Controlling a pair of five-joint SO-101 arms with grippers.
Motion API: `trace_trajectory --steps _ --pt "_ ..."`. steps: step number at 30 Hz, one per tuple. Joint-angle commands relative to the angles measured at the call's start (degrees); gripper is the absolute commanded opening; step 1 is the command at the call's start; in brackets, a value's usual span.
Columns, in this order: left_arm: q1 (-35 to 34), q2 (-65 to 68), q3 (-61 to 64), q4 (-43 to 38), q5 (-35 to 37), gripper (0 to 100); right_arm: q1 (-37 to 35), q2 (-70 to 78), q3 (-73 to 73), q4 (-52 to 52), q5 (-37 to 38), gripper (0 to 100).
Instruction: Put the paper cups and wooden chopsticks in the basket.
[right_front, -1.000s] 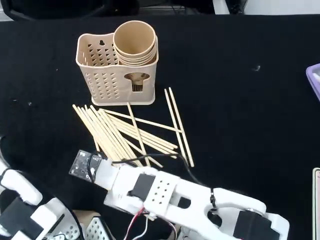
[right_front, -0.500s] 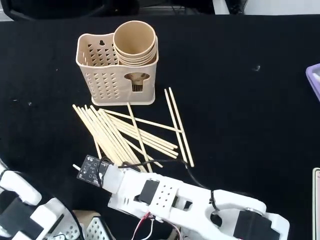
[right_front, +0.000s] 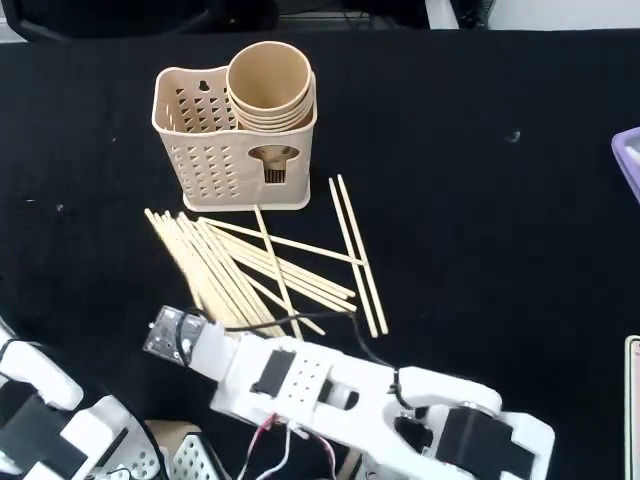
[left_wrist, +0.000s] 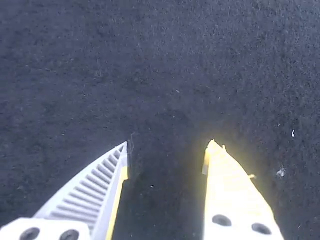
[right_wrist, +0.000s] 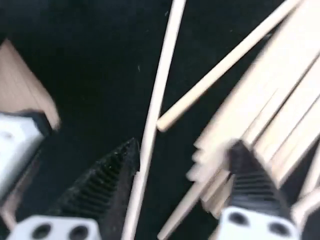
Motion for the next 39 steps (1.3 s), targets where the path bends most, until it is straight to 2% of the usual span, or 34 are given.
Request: trace_trajectory --steps 1,4,14,24,33,39 --pt "-0.5 -2.0 -3.6 -1.0 0.5 24 -0.4 2.0 -2.9 1.4 -0.2 9.3" --pt "-0.4 -1.9 -3.6 -1.0 0.5 24 -0.1 0.3 -2.8 1.7 -0.1 0.9" --pt "0.0 -1.8 -3.6 -1.0 0.5 24 9.2 -9.1 -2.3 6.7 -0.1 1.2" --pt "0.0 -1.8 -3.6 -1.0 0.5 24 9.9 -9.3 -1.6 2.1 -0.1 1.1" --pt "0.0 -1.8 -3.6 -1.0 0.5 24 20.7 -9.0 -3.1 0.7 -0.7 1.1" --pt "0.0 -1.8 -3.6 -1.0 0.5 24 21.7 -9.0 -3.6 3.7 -0.5 1.1"
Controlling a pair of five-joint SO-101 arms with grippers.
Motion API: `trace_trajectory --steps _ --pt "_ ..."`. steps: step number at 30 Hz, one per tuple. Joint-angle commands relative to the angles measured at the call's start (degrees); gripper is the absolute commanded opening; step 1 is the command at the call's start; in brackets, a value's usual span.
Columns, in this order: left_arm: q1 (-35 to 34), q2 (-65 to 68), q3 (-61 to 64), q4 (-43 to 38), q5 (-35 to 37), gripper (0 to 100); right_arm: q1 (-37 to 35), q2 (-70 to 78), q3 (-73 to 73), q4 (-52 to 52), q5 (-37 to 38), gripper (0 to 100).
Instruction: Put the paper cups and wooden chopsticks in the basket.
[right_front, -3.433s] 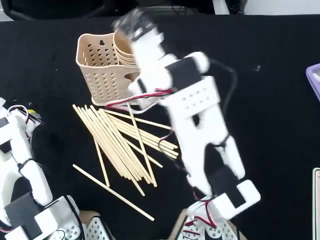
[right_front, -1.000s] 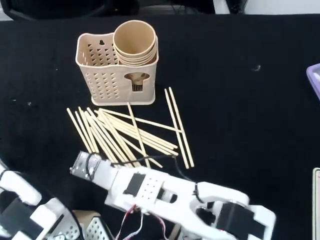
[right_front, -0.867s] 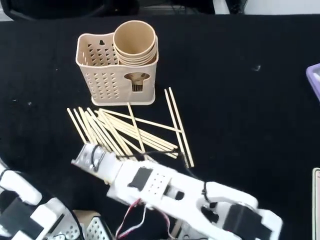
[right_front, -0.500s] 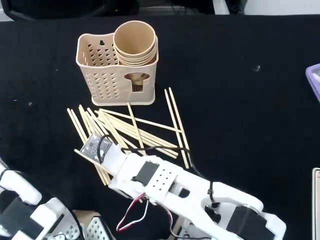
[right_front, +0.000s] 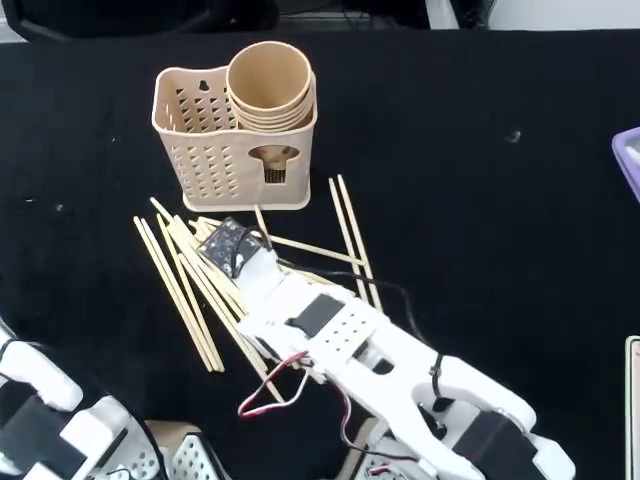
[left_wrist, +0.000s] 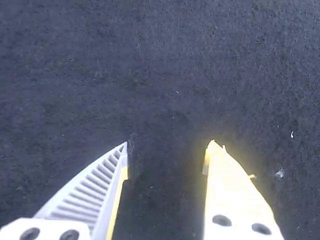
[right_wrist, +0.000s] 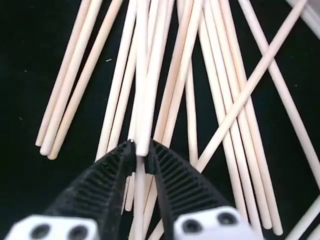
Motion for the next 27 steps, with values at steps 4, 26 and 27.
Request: trace_trajectory --steps 4,26,27 --pt "0.0 -1.8 -3.6 -0.8 0.3 24 1.5 -1.9 -2.8 2.7 -0.4 1.1" --pt "0.7 -1.5 -3.5 -0.8 0.3 24 4.2 -1.9 -8.4 -1.8 4.6 1.1" --pt "0.7 -1.5 -3.5 -0.8 0.3 24 3.4 -1.8 -8.0 -2.9 4.0 1.1"
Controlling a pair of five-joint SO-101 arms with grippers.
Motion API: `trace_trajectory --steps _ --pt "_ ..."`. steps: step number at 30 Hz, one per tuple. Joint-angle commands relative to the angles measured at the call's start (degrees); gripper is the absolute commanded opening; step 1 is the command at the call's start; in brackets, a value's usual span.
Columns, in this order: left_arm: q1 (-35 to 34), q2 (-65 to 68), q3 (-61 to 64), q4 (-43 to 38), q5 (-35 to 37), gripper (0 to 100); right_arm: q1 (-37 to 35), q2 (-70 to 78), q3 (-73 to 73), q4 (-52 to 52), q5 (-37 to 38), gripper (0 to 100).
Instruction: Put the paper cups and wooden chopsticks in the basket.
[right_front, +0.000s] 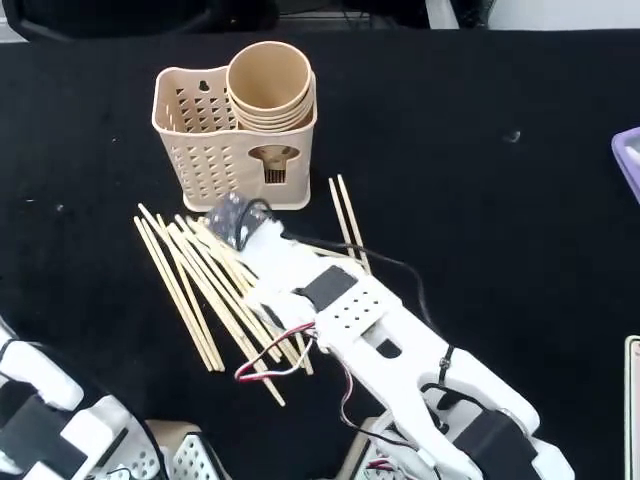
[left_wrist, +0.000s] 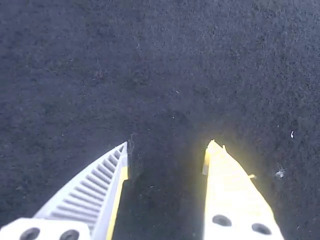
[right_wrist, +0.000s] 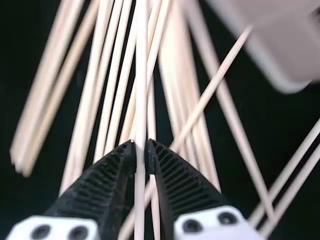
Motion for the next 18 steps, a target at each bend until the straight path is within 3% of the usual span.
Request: trace_trajectory --steps 1,8,13,18 --pt "0.6 -1.5 -3.5 -0.8 0.3 24 -3.3 -1.7 0.2 -6.5 -2.4 1.1" --pt "0.6 -1.6 -3.5 -0.8 0.3 24 -9.2 11.5 -10.1 -6.7 -4.9 1.1" --pt "0.5 -1.6 -3.5 -0.8 0.3 24 -7.7 26.3 -18.6 -6.7 -4.7 1.1" --pt "0.5 -1.6 -3.5 -0.8 0.2 24 -7.8 30.0 -23.9 -1.0 -4.6 5.2"
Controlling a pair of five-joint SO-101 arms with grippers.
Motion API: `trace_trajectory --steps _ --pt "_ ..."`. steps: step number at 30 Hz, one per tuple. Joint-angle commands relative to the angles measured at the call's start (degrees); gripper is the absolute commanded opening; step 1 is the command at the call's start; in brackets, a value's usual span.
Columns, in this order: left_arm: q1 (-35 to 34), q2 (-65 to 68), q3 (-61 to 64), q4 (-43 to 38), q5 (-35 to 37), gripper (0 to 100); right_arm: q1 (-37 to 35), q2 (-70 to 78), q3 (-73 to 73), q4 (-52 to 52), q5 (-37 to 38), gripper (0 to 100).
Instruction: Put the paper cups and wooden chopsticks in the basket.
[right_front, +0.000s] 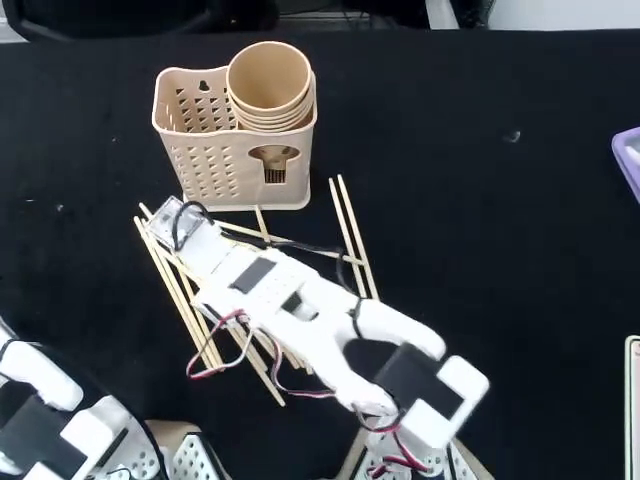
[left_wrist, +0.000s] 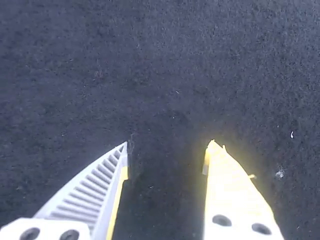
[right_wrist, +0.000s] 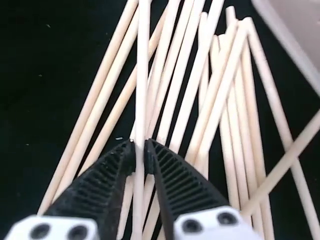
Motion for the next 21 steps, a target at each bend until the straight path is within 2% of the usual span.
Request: trace_trajectory --steps 1,5,16,21 --pt "0.5 -1.7 -3.5 -0.8 0.1 24 0.2 0.0 -6.0 5.9 -0.3 8.7" --pt "0.5 -1.6 -3.5 -0.8 0.1 24 -1.2 0.5 -7.6 10.2 -0.7 20.4" --pt "0.5 -1.7 -3.4 -0.8 0.1 24 -2.5 0.5 -2.7 3.3 -0.3 11.9" --pt "0.5 -1.7 -3.5 -0.8 0.1 24 -2.4 0.6 -2.4 3.3 -0.3 10.1"
